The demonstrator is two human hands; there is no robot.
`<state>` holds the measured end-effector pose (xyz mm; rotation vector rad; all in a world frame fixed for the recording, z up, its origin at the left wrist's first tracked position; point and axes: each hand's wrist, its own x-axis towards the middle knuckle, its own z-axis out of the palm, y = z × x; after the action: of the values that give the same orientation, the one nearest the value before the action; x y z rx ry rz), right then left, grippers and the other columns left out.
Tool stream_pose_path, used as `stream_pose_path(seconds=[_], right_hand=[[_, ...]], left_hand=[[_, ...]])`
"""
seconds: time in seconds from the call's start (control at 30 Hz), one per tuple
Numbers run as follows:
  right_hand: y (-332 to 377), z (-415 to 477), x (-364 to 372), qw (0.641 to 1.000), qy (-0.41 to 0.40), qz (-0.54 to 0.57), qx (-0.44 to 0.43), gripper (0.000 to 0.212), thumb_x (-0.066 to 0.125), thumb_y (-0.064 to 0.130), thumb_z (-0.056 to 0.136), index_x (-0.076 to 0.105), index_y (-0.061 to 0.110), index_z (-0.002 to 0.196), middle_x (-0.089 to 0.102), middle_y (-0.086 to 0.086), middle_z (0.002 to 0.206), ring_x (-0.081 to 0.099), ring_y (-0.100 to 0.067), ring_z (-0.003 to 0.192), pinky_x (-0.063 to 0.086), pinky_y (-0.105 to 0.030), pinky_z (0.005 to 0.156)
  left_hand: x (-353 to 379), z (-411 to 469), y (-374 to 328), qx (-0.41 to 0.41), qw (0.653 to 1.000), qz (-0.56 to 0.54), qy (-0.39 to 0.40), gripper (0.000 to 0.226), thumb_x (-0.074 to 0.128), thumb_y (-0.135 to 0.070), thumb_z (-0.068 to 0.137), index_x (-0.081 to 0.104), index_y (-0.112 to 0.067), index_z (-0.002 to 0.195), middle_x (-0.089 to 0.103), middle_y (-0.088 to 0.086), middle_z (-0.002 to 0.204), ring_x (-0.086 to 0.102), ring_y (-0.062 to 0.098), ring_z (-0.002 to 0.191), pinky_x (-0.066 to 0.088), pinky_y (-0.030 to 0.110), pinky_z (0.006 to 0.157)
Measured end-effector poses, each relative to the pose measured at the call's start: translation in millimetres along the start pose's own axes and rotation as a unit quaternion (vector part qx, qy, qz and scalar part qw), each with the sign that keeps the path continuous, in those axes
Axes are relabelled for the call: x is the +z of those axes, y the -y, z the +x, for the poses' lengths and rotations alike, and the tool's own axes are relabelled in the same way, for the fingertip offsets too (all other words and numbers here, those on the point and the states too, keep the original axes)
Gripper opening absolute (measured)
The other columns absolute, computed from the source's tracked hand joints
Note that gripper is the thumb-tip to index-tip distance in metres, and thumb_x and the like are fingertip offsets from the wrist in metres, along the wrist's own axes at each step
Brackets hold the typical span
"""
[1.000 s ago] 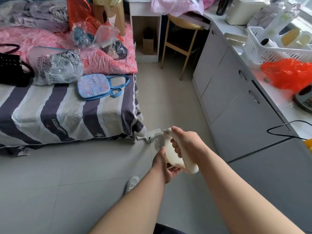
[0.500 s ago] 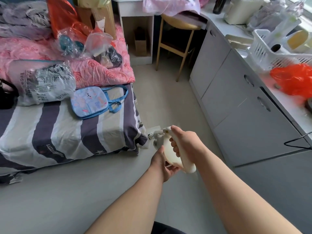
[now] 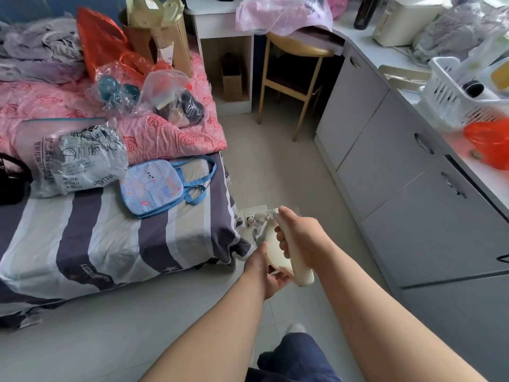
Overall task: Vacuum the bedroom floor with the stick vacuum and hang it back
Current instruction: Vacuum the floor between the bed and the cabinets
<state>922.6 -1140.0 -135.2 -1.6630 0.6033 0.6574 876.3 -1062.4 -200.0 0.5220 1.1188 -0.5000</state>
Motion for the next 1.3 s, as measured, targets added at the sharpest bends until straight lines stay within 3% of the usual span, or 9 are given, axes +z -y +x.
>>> stream_pose_path(seconds=[0.17,0.3,0.63,0.77,0.9,1.0,1.13,1.3], right_hand=[[21,28,-4,1.0,0.02,0.0,0.0,0.038,0.059,0.041,0.089,0.063,0.006,0.074,0.054,0.0,0.051,0.046,-0.017,0.04,0.037,-0.023,0.043],[49,55,-10,0.999,0.033,0.001,0.002,0.038,0.058,0.038,0.09,0.061,0.005,0.073,0.054,-0.002,0.052,0.045,-0.018,0.042,0.037,-0.023,0.044],[111,119,-22,0.999,0.048,-0.016,0.015,0.037,0.056,0.036,0.087,0.058,0.007,0.065,0.052,-0.003,0.051,0.043,-0.021,0.043,0.036,-0.025,0.046],[130,141,-25,0.998,0.065,-0.021,0.014,0.035,0.056,0.035,0.088,0.055,0.008,0.065,0.051,-0.003,0.051,0.042,-0.02,0.042,0.035,-0.023,0.046],[145,161,-27,0.996,0.083,-0.029,0.008,0.033,0.055,0.031,0.088,0.055,0.007,0.066,0.051,-0.004,0.054,0.042,-0.021,0.043,0.035,-0.022,0.045],[156,175,-28,0.995,0.096,-0.029,-0.003,0.033,0.054,0.03,0.088,0.054,0.008,0.064,0.05,-0.004,0.053,0.041,-0.02,0.042,0.034,-0.023,0.046],[171,189,-27,0.995,0.098,-0.017,0.002,0.03,0.053,0.028,0.088,0.05,0.01,0.065,0.047,-0.003,0.052,0.038,-0.019,0.041,0.031,-0.022,0.046],[188,205,-18,0.995,0.097,-0.011,0.01,0.03,0.053,0.027,0.09,0.046,0.012,0.065,0.044,-0.004,0.052,0.035,-0.018,0.04,0.028,-0.02,0.044]], left_hand=[[22,12,-23,-0.024,1.0,-0.014,-0.003,0.039,0.054,-0.04,0.098,0.058,-0.001,0.103,0.063,0.019,0.094,0.064,0.033,0.081,0.052,0.054,0.083],[49,25,-45,-0.017,1.0,-0.015,-0.003,0.039,0.057,-0.039,0.097,0.058,0.0,0.099,0.064,0.021,0.093,0.064,0.034,0.077,0.053,0.053,0.078],[111,61,-86,0.015,0.999,-0.049,-0.007,0.046,0.057,-0.042,0.097,0.058,-0.002,0.119,0.064,0.022,0.115,0.066,0.035,0.089,0.052,0.052,0.09],[132,75,-100,0.035,0.998,-0.046,-0.019,0.049,0.057,-0.046,0.096,0.057,-0.003,0.119,0.064,0.022,0.119,0.066,0.033,0.089,0.054,0.05,0.085],[148,89,-112,0.052,0.997,-0.045,-0.025,0.046,0.052,-0.046,0.098,0.056,-0.002,0.107,0.06,0.023,0.125,0.063,0.035,0.101,0.051,0.051,0.095],[159,96,-120,0.064,0.996,-0.049,-0.028,0.043,0.052,-0.045,0.098,0.054,-0.002,0.098,0.06,0.024,0.118,0.063,0.036,0.1,0.05,0.052,0.097],[171,102,-133,0.073,0.995,-0.06,-0.025,0.042,0.051,-0.044,0.099,0.057,-0.003,0.098,0.062,0.022,0.108,0.063,0.033,0.088,0.051,0.05,0.091],[182,105,-153,0.082,0.995,-0.052,-0.021,0.044,0.047,-0.047,0.1,0.057,-0.004,0.099,0.061,0.02,0.104,0.062,0.031,0.087,0.051,0.046,0.087]])
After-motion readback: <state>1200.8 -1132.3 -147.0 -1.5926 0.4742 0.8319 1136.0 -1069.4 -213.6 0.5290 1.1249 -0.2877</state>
